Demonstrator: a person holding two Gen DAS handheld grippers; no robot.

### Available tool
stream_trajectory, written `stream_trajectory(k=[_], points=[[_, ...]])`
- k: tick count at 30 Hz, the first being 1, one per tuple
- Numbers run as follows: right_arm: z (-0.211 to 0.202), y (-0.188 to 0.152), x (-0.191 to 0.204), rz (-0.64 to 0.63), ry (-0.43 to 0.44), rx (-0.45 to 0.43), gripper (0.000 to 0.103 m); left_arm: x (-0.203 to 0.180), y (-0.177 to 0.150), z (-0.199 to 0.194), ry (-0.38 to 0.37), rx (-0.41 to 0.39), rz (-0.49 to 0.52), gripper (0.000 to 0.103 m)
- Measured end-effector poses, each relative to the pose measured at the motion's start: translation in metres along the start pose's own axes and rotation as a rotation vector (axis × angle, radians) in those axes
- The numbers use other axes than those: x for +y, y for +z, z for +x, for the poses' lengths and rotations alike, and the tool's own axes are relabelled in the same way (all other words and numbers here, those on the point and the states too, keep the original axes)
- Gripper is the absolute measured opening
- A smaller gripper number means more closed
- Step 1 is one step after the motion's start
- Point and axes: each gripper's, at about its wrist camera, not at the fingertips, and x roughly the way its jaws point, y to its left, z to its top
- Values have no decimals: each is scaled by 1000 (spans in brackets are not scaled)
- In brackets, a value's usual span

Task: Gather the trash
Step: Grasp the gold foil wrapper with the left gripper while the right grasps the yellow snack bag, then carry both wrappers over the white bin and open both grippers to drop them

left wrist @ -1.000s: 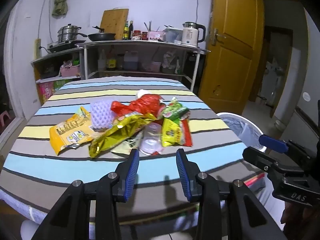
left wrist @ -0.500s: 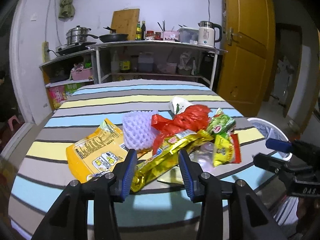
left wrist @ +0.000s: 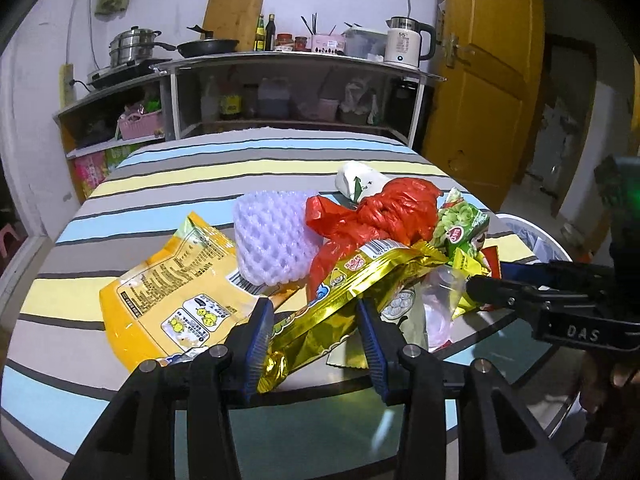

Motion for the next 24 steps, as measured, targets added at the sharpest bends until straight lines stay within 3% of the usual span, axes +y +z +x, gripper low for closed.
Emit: stream_trajectory(k=[3,9,14,24], points=[[-2,-1,2,-5,5,-5,30,1,0,-1,4,-2,4,40],[-9,-6,1,14,12,-14,25,-3,-6,-9,6,-7,4,11],[-22,-10,-1,31,19,-26,24,-11,-10,-23,6,-25,3,5],[-63,-16,-12,51,10,-106,24,-34,-3,-61,-11,-86,-1,5]])
